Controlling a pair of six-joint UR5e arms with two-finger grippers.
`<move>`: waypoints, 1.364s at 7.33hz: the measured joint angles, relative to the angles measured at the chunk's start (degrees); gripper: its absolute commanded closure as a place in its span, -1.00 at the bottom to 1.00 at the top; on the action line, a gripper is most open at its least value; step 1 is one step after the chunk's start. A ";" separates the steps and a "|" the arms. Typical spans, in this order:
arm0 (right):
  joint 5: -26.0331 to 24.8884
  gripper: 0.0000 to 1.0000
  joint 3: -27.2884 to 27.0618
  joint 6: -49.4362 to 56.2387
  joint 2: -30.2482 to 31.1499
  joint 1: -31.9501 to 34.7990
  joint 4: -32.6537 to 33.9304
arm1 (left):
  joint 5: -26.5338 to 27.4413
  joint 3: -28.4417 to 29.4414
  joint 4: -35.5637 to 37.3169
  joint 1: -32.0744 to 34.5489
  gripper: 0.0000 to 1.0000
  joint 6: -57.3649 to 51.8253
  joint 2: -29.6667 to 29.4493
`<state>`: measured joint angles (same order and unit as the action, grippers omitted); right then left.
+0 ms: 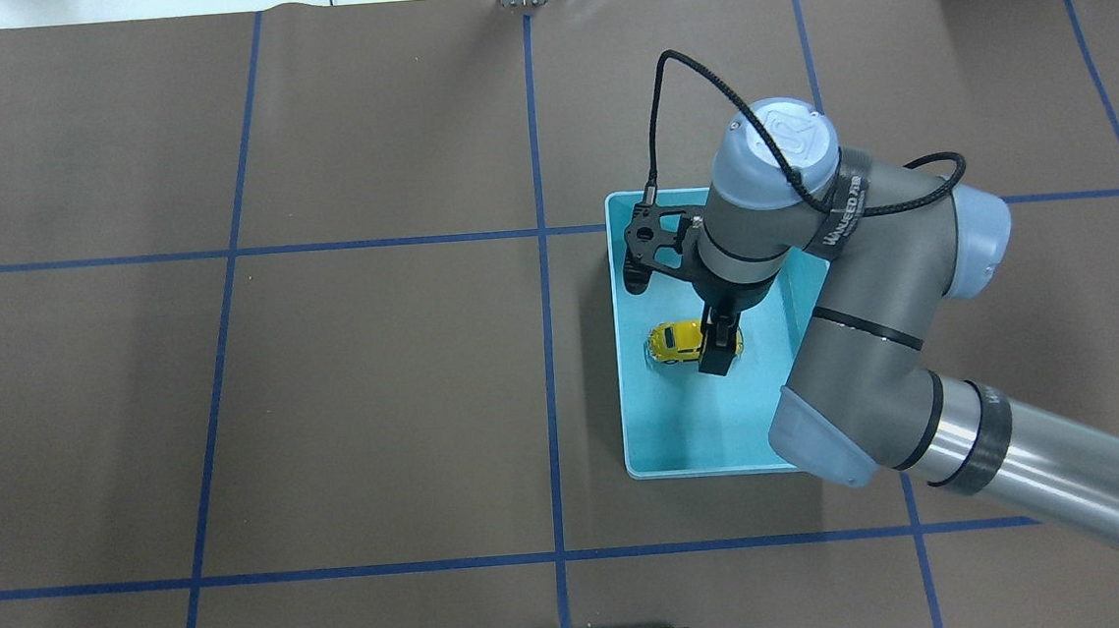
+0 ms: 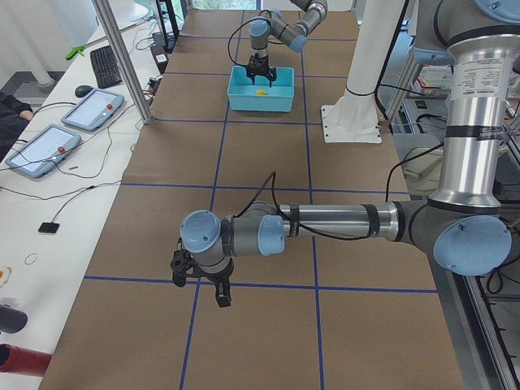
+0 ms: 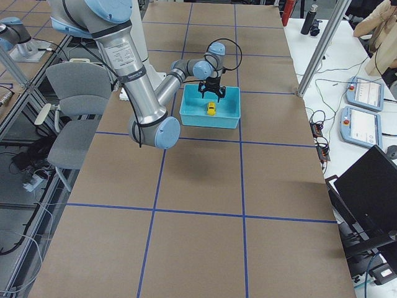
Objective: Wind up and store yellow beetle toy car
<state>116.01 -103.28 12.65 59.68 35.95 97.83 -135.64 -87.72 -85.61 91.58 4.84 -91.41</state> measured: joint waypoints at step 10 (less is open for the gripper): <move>13.32 -1.00 1.86 1.59 26.00 49.57 10.13 | 0.02 0.08 -0.07 0.00 -1.00 -0.15 0.00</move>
<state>129.33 -101.42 14.24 85.68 85.51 107.96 -135.62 -87.64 -85.68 91.58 4.69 -91.40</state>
